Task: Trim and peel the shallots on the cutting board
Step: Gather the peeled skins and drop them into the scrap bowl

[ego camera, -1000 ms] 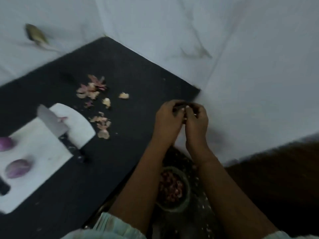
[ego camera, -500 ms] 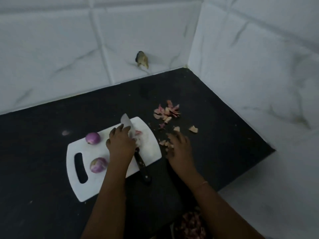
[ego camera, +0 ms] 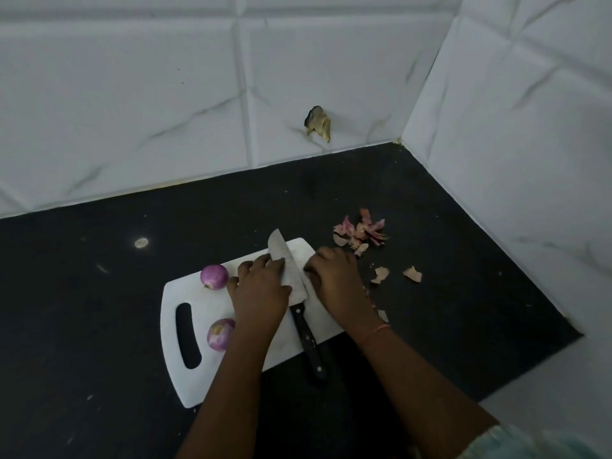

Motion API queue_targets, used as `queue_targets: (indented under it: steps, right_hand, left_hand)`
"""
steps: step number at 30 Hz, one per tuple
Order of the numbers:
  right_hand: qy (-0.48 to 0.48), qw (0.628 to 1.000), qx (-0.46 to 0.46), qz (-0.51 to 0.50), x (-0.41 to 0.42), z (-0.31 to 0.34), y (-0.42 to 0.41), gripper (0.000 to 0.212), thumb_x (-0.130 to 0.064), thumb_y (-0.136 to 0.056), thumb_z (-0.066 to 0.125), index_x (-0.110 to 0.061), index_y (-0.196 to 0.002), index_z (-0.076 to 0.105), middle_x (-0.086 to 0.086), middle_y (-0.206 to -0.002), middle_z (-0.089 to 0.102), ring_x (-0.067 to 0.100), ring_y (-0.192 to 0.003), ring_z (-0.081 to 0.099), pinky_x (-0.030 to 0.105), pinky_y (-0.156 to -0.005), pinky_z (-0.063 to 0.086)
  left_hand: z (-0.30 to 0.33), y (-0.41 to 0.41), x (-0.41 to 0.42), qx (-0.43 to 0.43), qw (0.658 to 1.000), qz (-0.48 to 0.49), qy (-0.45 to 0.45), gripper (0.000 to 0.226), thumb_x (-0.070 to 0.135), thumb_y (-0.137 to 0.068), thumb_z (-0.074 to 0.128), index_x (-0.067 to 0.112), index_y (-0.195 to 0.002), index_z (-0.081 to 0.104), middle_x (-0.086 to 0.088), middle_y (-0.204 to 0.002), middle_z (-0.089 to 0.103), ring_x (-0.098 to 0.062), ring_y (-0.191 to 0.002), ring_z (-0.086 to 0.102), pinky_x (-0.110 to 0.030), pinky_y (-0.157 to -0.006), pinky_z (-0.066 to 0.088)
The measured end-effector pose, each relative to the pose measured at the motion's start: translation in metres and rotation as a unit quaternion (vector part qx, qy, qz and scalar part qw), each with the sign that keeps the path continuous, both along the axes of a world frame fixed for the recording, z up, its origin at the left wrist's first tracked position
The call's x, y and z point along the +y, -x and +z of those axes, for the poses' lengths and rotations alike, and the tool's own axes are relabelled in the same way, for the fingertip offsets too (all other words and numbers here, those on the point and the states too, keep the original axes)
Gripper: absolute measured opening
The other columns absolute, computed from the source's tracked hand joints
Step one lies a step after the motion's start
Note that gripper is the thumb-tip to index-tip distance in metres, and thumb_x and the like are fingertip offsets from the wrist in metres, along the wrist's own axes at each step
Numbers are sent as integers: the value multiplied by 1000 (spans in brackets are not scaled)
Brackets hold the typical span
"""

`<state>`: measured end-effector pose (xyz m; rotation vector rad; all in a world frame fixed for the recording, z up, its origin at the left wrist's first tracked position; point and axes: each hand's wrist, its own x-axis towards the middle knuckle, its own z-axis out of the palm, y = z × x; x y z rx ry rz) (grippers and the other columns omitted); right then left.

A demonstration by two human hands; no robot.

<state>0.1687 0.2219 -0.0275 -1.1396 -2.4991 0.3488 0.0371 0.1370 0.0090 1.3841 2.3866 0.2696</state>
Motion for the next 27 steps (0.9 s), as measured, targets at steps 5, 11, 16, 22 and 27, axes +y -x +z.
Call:
queue_targets:
  steps: [5, 11, 16, 22, 27]
  right_hand:
    - [-30, 991, 35, -127, 19, 12, -46, 18, -21, -89, 60, -21, -105, 68, 1, -114, 62, 20, -110, 53, 40, -93, 41]
    - [68, 954, 50, -287, 53, 7, -90, 48, -36, -89, 62, -13, -129, 46, 18, -142, 41, 34, -133, 38, 49, -110, 35]
    - [167, 950, 46, -261, 82, 1, -86, 61, -39, -93, 54, -22, -147, 32, 13, -154, 32, 31, -142, 29, 56, -114, 24]
    - [176, 971, -70, -148, 75, 6, -69, 51, -29, -96, 47, -35, -145, 35, -2, -154, 36, 26, -145, 26, 64, -115, 7]
    - [123, 959, -87, -242, 42, 10, -84, 36, -32, -97, 49, -30, -132, 54, -5, -147, 45, 30, -145, 24, 73, -108, 4]
  left_hand:
    - [5, -3, 21, -40, 999, 5, -32, 58, 36, -93, 61, 30, -146, 40, 0, -159, 29, -26, -147, 22, -49, -115, 26]
    - [14, -34, 110, -112, 976, -132, -133, 52, 21, -98, 49, 33, -148, 39, -3, -160, 27, -34, -147, 21, -54, -116, 27]
    - [4, -54, 165, -58, 958, -279, 32, 61, 33, -99, 50, 38, -153, 23, -2, -166, 5, -45, -148, 6, -65, -114, 12]
    - [-22, -62, 167, -19, 949, -289, 126, 70, 46, -79, 41, 28, -146, 37, -9, -153, 36, -38, -138, 31, -62, -110, 27]
    - [-21, -91, 128, -27, 972, -229, 38, 52, 33, -97, 48, 19, -145, 39, -10, -151, 34, -36, -133, 38, -50, -105, 39]
